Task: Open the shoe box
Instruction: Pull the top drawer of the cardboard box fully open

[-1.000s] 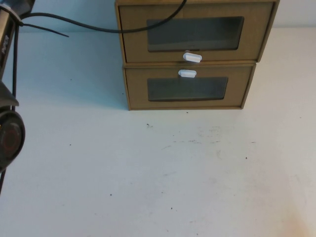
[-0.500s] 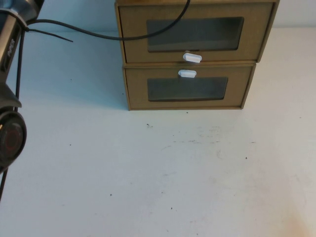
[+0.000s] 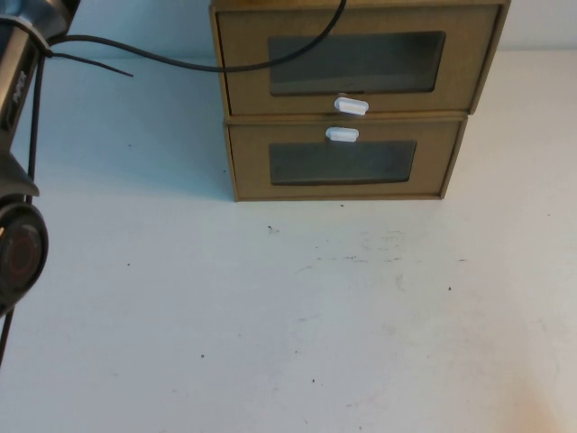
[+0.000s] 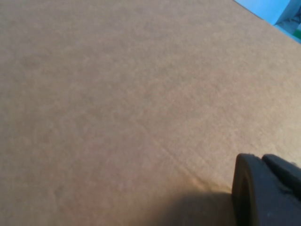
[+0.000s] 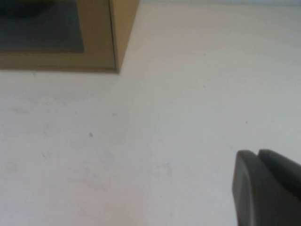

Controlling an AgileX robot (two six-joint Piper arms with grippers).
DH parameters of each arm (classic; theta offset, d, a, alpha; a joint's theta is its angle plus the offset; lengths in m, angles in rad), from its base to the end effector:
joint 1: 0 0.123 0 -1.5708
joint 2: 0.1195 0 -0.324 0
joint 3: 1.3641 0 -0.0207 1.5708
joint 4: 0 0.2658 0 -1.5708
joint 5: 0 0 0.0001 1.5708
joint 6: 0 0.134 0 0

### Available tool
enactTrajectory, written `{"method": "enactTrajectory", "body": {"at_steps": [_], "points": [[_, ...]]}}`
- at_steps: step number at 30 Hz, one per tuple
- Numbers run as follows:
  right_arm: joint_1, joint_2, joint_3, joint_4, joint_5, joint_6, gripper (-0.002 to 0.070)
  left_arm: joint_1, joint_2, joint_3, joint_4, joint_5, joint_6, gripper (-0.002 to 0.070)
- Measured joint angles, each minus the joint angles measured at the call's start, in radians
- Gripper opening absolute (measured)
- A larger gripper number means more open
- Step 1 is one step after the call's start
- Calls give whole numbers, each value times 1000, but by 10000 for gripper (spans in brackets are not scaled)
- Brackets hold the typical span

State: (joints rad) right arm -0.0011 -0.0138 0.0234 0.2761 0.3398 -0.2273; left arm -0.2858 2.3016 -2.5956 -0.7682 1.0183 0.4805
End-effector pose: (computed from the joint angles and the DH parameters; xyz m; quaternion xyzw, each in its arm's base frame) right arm 0.0705 0.0121 0.1653 -0.0141 0.7894 0.0459 0.6120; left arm 0.5324 -0.2391 0.4048 0.2798 0.7799 -0.3310 0.4516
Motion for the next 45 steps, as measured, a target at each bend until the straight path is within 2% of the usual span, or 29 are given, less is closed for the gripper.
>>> {"method": "enactTrajectory", "body": {"at_steps": [2,10,14,18,22,27,32,35,39,41,45], "points": [[0,0,0,102,-51,0,-14,0,0,0,0,5,-13,-4],[0,0,0,696,-229,0,-14,0,0,0,1,5,-41,-4],[0,0,0,848,-283,0,-14,0,0,0,1,7,-55,-4],[0,0,-12,898,-228,-26,-14,0,0,0,1,11,-83,-4],[0,45,-112,883,-103,-46,-13,0,0,0,6,13,-99,-4],[0,265,-285,745,111,-65,-13,0,0,0,6,21,-103,-4],[0,484,-430,687,280,-213,-14,0,0,0,6,21,-116,-4],[28,576,-485,674,309,-277,-14,0,0,0,6,22,-126,-4],[213,683,-550,589,273,-316,-14,0,0,0,10,22,-141,-4],[344,748,-595,441,263,-243,-14,0,0,0,14,22,-153,-4],[514,893,-696,125,249,-52,-14,0,0,0,19,24,-174,-4]]}}
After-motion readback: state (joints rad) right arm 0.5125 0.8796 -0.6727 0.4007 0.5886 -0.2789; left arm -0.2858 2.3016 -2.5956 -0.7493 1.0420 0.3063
